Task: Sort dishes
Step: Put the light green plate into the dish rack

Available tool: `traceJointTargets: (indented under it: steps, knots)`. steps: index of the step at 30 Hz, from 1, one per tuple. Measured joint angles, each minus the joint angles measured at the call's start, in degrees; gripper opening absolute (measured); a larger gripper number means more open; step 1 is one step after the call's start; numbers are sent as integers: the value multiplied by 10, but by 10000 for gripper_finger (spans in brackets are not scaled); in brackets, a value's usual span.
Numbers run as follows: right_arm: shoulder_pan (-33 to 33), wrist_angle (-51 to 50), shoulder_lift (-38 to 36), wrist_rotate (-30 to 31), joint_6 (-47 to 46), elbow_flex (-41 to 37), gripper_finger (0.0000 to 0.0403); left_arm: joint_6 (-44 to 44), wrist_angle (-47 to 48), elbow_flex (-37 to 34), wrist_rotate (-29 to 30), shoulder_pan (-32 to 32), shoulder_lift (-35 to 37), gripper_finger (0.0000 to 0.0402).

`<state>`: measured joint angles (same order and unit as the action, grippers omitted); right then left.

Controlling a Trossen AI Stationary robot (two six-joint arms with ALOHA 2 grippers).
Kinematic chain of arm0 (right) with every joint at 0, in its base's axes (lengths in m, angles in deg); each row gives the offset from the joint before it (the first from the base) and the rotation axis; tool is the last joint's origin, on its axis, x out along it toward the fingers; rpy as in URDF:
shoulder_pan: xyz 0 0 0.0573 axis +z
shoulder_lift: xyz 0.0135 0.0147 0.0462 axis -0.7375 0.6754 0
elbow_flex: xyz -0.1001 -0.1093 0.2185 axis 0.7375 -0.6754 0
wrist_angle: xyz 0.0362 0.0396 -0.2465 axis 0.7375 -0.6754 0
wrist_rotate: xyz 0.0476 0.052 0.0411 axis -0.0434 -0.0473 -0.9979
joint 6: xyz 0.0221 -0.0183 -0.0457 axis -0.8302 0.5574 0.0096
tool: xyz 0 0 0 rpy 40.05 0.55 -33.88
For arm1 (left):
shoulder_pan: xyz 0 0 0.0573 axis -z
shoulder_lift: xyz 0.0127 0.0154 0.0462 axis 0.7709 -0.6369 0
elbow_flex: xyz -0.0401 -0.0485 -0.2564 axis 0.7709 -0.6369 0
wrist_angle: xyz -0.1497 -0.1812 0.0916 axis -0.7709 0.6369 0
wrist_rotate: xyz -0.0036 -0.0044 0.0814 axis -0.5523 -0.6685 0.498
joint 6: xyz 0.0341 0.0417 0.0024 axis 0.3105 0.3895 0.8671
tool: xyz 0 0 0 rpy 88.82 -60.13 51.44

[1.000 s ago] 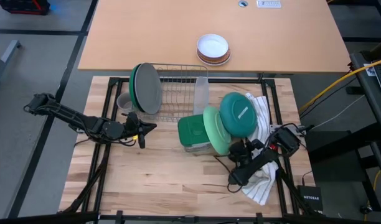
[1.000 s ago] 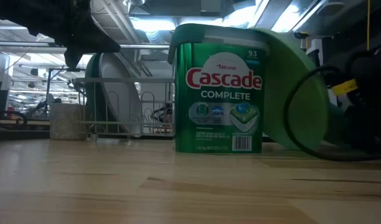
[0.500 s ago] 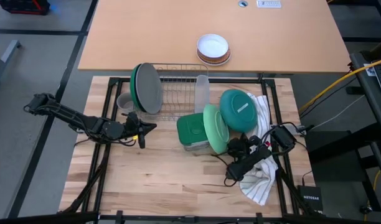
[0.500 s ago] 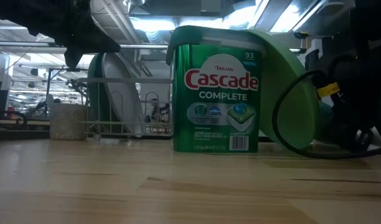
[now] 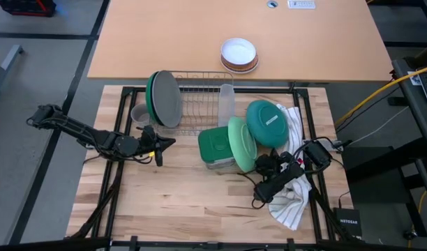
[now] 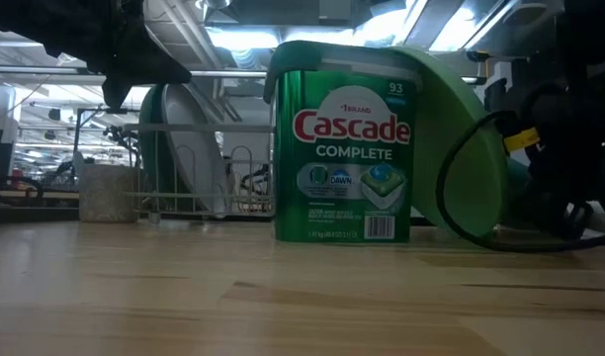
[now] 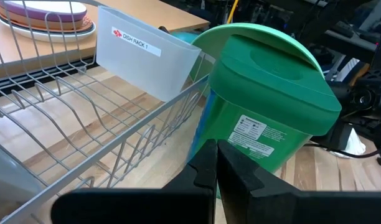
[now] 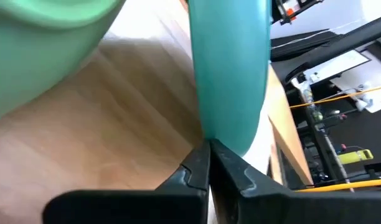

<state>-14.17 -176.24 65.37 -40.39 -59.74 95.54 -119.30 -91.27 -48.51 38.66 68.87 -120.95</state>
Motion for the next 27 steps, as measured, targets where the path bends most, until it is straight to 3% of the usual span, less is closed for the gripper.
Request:
traceJointTargets:
  steps: [15, 23, 27]
  knots:
    - [24, -16, 0, -80, -14, 0, 2, -16, -9, 0, 0, 1, 0, 1]
    - [30, -16, 0, -79, -16, 0, 2, 50, -191, 0, -55, 1, 0, 1]
    - [30, -16, 0, -73, -18, 0, 2, 65, -219, 15, -59, -7, 0, 1]
